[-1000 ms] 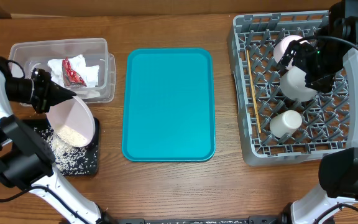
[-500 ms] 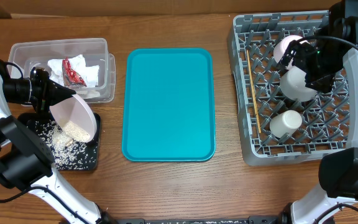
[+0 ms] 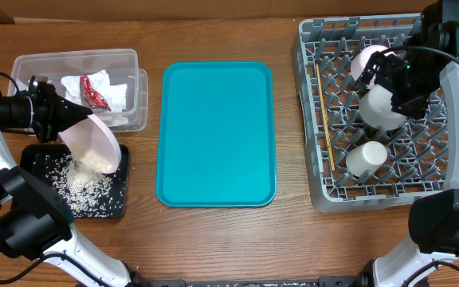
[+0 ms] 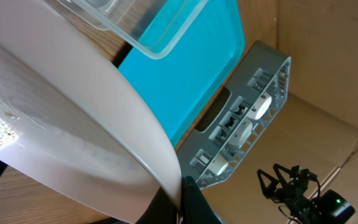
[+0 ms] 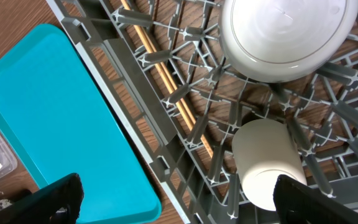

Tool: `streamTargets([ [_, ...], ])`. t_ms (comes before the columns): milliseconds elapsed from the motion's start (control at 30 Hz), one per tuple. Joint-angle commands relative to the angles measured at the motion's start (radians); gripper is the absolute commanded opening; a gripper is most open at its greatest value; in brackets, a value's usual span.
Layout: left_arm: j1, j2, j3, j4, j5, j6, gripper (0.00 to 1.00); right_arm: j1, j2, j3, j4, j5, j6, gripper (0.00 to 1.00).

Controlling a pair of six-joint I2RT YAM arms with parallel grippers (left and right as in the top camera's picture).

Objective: Sort waste into correct bins and load items into the dishwasher
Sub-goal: 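Tilt the white plate steeply over the black tray to pour rice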

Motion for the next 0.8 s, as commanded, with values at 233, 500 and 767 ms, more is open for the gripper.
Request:
streamTargets([
  [233, 0.051, -0.022, 0.003, -0.037, 0.12, 0.091, 0.04, -0.007, -0.018, 0.02, 0.003, -0.005, 0.002, 1.0],
  [500, 0.098, -0.021, 0.002, -0.037, 0.131, 0.093, 0.04, -0.007, -0.018, 0.02, 0.003, -0.005, 0.002, 1.0],
  [767, 0.119, -0.025, -0.008, -0.037, 0.202, 0.097, 0.04, -0.007, -0.018, 0.02, 0.003, -0.005, 0.002, 1.0],
])
